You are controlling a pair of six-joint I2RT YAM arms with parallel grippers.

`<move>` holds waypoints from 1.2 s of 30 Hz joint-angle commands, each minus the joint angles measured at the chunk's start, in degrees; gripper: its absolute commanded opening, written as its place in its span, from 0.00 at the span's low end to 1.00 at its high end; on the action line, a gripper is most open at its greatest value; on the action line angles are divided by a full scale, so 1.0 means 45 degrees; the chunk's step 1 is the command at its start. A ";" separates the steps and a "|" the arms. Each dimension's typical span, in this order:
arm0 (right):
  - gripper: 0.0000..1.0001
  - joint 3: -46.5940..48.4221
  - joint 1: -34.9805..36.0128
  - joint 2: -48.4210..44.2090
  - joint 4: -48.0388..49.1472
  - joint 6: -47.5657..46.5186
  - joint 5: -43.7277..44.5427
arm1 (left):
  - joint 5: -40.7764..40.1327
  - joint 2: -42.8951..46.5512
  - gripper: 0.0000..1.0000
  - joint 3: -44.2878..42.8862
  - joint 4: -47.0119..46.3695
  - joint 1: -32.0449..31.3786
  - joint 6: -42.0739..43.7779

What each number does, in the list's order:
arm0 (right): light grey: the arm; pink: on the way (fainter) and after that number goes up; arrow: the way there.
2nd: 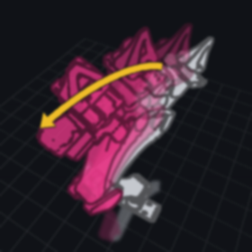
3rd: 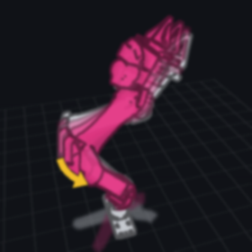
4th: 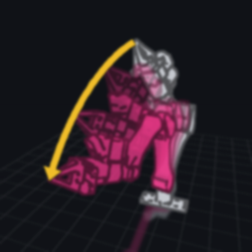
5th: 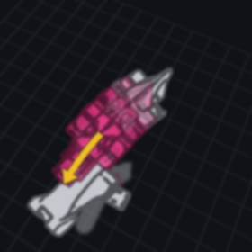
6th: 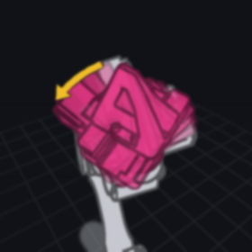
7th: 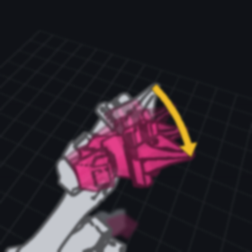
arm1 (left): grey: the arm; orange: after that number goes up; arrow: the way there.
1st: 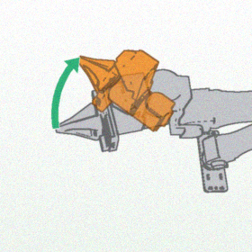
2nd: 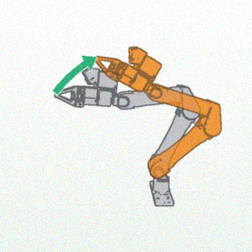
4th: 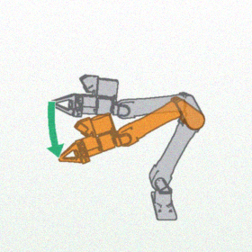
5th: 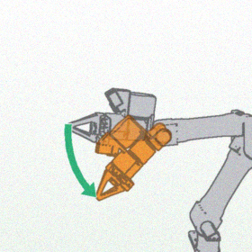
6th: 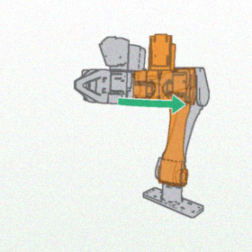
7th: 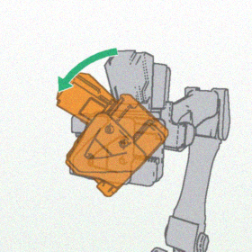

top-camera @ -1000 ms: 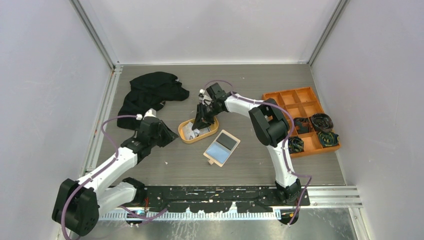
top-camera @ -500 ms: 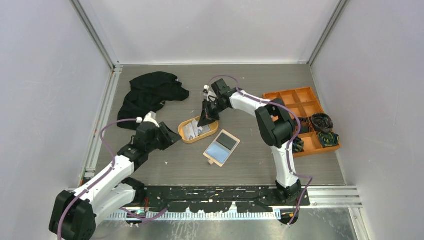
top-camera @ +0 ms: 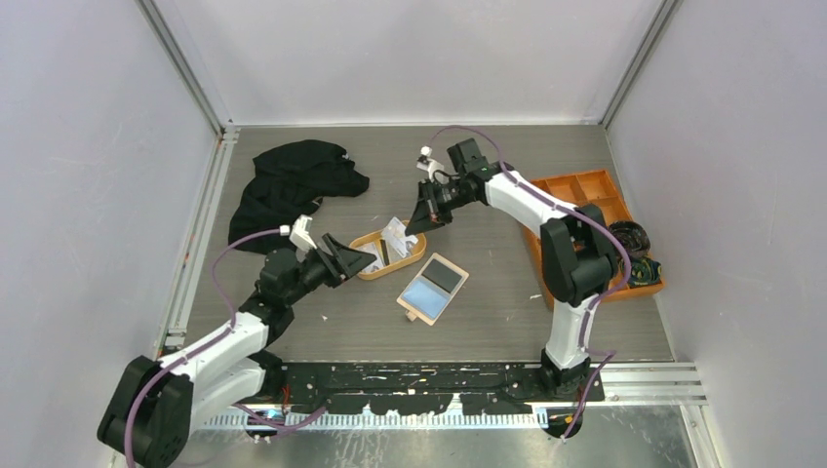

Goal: Put the credit cards into the card holder
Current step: Pick up the credit card from the storage box.

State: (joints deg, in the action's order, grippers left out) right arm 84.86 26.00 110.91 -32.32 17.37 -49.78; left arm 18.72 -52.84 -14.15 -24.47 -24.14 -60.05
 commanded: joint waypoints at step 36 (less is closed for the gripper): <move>0.01 -0.3436 -0.0964 -0.5578 0.6350 0.1961 -0.5092 | -0.1128 -0.3731 0.47 -0.0145 -1.1304 -0.2415 -0.0501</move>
State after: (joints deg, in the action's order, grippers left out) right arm 68.49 23.05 89.38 -4.86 27.38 -73.36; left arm 15.66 -72.79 -16.12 -73.34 -34.54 -64.10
